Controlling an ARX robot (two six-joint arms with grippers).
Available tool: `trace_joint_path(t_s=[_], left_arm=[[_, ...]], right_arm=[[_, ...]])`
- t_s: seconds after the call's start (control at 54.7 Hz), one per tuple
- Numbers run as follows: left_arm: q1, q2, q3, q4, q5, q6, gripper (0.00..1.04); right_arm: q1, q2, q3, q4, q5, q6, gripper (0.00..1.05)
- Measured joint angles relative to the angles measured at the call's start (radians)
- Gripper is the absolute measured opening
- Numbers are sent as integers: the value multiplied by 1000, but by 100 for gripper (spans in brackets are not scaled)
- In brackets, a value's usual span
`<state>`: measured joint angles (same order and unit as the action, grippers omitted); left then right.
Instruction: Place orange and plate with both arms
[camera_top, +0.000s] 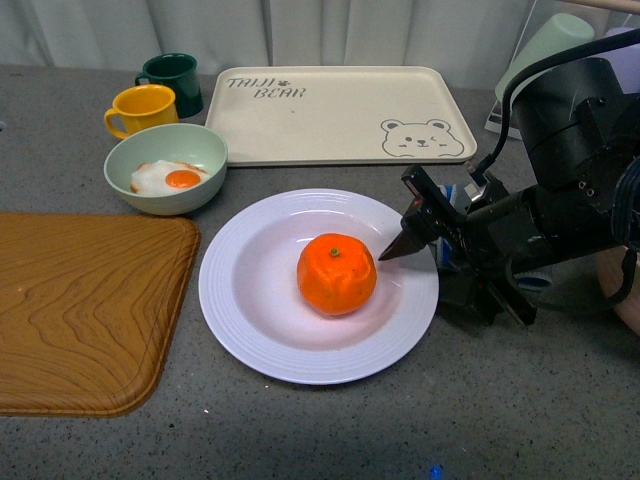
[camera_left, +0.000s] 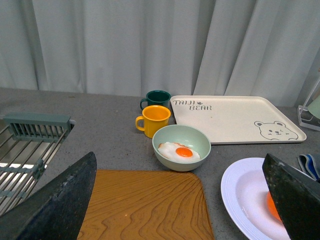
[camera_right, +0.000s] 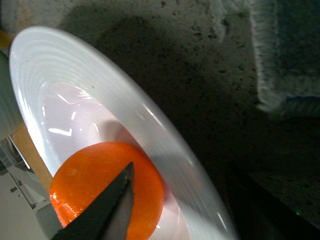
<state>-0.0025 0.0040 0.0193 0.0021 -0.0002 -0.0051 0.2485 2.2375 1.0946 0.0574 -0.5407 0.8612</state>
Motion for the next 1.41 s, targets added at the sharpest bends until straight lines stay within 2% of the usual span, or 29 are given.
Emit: trace_joint_path(t_s=[0.238, 0.494, 0.951, 1.28, 1.409], left_arm=[[0, 0, 0, 0, 0, 0, 98], [0, 0, 0, 0, 0, 0, 98], [0, 0, 0, 0, 0, 0, 98], [0, 0, 0, 0, 0, 0, 98], [0, 0, 0, 0, 0, 0, 98]], right_arm=[[-2, 18, 14, -61, -6, -15, 20], [-9, -9, 7, -8, -60, -47, 6], [-42, -42, -90, 323, -71, 35, 4], [-66, 7, 85, 359, -95, 104, 4], [-72, 66, 193, 297, -105, 115, 4]])
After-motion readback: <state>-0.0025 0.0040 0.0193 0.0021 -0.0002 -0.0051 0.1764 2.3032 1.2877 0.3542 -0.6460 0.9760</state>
